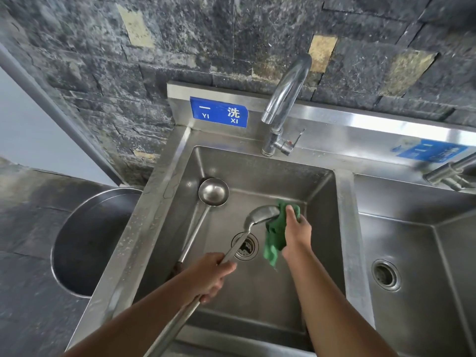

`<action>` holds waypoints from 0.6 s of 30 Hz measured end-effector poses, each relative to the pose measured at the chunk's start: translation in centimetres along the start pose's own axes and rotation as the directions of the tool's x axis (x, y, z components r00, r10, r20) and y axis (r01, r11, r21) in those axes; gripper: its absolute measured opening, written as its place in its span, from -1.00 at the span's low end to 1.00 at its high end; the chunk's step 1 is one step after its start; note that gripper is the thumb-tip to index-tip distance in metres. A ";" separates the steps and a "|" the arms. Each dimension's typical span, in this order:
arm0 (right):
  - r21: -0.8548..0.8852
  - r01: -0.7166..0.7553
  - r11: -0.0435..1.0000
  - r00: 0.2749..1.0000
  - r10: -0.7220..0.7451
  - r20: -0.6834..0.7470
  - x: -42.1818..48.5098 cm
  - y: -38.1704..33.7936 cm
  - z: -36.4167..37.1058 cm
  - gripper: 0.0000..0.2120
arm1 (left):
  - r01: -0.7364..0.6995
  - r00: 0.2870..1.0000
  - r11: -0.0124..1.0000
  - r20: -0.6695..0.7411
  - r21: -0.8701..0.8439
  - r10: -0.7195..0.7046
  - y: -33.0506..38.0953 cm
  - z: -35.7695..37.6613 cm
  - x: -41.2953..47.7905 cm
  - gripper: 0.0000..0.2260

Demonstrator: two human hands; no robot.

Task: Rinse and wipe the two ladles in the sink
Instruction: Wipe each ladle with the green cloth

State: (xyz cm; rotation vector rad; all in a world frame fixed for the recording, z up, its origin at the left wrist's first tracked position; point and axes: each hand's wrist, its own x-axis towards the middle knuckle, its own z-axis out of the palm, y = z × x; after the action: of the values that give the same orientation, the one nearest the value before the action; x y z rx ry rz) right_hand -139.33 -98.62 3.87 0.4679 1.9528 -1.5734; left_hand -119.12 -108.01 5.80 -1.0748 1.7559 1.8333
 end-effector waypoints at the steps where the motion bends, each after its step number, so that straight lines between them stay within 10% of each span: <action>1: 0.168 -0.074 0.983 0.997 0.070 0.027 -0.2 -0.2 0.6 -0.79 | 0.008 0.998 0.998 0.057 -0.065 -0.005 0.1 0.1 -0.1 -0.80; 12: 0.220 -0.161 0.962 0.981 0.180 -0.071 -2.2 2.4 5.0 -0.72 | 0.143 0.953 0.767 0.296 -0.626 0.064 1.1 -0.5 1.5 -0.80; 18: 0.202 -0.304 0.931 0.878 0.191 0.438 -3.0 4.3 5.5 -0.30 | 0.216 0.884 0.677 0.435 -0.704 0.171 2.8 -1.5 2.8 -0.73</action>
State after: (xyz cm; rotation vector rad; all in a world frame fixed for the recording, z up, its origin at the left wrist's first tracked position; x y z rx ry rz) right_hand -133.20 -102.62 1.77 0.4325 1.3148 -1.6150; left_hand -122.54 -110.47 5.67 -0.7547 0.6782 2.6016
